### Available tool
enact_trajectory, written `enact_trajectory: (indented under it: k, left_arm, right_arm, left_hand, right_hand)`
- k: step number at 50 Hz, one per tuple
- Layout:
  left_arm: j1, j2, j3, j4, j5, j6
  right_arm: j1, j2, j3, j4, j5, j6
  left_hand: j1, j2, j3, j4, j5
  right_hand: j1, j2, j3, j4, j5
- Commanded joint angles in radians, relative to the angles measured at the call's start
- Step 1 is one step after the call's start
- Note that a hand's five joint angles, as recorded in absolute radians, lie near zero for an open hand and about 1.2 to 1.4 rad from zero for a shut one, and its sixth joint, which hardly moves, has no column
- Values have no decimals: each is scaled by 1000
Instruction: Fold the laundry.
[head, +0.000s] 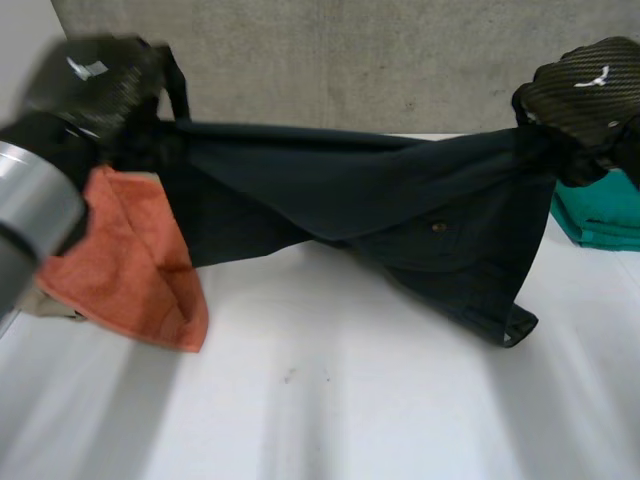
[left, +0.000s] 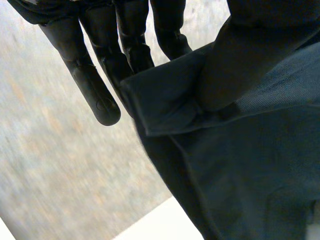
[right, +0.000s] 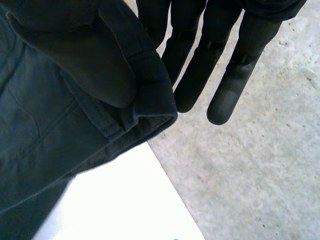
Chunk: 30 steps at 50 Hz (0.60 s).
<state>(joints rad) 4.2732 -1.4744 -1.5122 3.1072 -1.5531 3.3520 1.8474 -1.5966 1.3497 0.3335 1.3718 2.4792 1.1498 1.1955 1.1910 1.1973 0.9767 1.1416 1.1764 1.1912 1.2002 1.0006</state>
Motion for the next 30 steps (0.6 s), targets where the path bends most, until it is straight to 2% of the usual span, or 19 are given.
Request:
enact_trajectory:
  k: [1, 4, 9, 15, 16, 19, 20, 22, 23, 24, 27, 28, 30]
  left_arm:
    - [28, 73, 43, -139, 51, 63]
    - [30, 5, 46, -140, 51, 64]
    - [20, -223, 105, -130, 44, 86]
    - [-13, -486, 317, -47, 42, 144]
    - [-15, -536, 393, 12, 36, 165]
    - [-13, -596, 506, 144, 10, 191]
    - [-15, -615, 554, 237, -5, 207]
    - [-16, -618, 595, 354, -21, 221]
    - [-13, -618, 606, 417, -28, 227]
    - [-10, -612, 612, 545, -34, 240]
    - [-4, -583, 613, 704, -47, 247]
    - [0, -551, 610, 787, -45, 245]
    - [-13, -535, 600, 817, -41, 247]
  right_arm:
    - [-34, 27, -50, 157, 1, -63]
    - [-28, 84, -38, 164, 4, -101]
    - [-17, 196, -50, 138, 16, -100]
    - [52, 335, -122, -34, 102, -92]
    - [68, 375, -159, -104, 149, -94]
    - [82, 424, -228, -232, 202, -95]
    - [84, 447, -271, -335, 225, -92]
    - [84, 461, -302, -463, 231, -89]
    - [85, 464, -328, -616, 240, -85]
    - [87, 464, -331, -678, 240, -79]
    - [99, 463, -327, -928, 227, -62]
    - [102, 463, -325, -974, 225, -59]
    - [108, 461, -325, -1022, 216, -51]
  left_hand:
    - [246, 201, 205, 199, 245]
    - [246, 201, 205, 199, 245]
    - [246, 201, 205, 199, 245]
    - [246, 201, 205, 199, 245]
    - [246, 201, 205, 199, 245]
    - [246, 201, 205, 199, 245]
    - [246, 201, 205, 199, 245]
    - [246, 201, 205, 199, 245]
    - [246, 201, 205, 199, 245]
    - [246, 201, 205, 199, 245]
    - [246, 201, 205, 199, 245]
    - [246, 201, 205, 199, 245]
    - [246, 201, 205, 199, 245]
  right_hand:
    - [255, 220, 205, 196, 221]
    - [255, 220, 205, 196, 221]
    - [255, 220, 205, 196, 221]
    - [255, 220, 205, 196, 221]
    - [255, 220, 205, 196, 221]
    - [255, 220, 205, 196, 221]
    - [255, 220, 205, 196, 221]
    - [255, 220, 205, 196, 221]
    - [255, 220, 205, 196, 221]
    - [255, 220, 205, 196, 221]
    - [255, 220, 205, 196, 221]
    - [255, 220, 205, 196, 221]
    - [255, 220, 205, 196, 221]
